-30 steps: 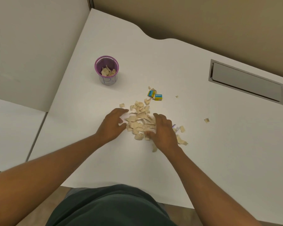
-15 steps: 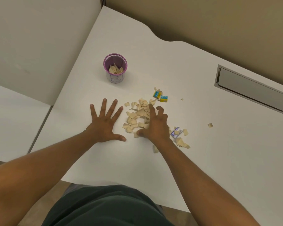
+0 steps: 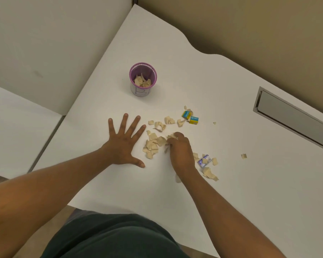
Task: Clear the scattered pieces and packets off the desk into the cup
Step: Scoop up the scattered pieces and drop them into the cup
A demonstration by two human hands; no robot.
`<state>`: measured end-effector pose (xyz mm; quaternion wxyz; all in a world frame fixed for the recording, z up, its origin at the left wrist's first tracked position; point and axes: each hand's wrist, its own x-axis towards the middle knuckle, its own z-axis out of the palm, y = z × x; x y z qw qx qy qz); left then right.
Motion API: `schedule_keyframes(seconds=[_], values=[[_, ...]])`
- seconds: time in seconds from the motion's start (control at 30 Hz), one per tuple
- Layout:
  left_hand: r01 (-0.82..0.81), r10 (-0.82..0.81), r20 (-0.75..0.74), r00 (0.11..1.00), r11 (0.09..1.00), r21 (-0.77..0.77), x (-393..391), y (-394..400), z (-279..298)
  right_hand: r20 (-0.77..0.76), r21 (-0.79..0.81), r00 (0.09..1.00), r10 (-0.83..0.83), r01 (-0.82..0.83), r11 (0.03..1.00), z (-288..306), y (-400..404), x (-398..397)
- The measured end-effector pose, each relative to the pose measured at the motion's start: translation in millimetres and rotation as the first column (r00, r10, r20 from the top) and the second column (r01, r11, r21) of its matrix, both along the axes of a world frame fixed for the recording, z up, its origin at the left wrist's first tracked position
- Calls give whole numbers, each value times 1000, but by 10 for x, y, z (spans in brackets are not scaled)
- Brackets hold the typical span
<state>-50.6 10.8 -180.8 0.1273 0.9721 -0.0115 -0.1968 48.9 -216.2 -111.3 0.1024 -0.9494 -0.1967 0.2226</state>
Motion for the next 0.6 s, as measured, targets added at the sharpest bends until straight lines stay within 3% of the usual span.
schedule_keyframes(seconds=[0.17,0.33,0.4,0.5,0.6], values=[[2,-2,-19,1000,1000,18,5,-9,-1,-5,181,971,-238,235,955,147,-1,133],[-8,9,-34,999,1000,23,-4,-14,8,-202,384,899,-389,438,813,627,188,345],[-15,16,-43,999,1000,21,5,-15,10,-219,479,911,-349,412,775,871,397,489],[-27,27,-48,998,1000,11,18,-14,27,-87,564,967,-238,245,789,1158,811,752],[-30,30,-43,999,1000,-1,12,-18,34,66,502,996,-53,13,865,1226,1266,1036]])
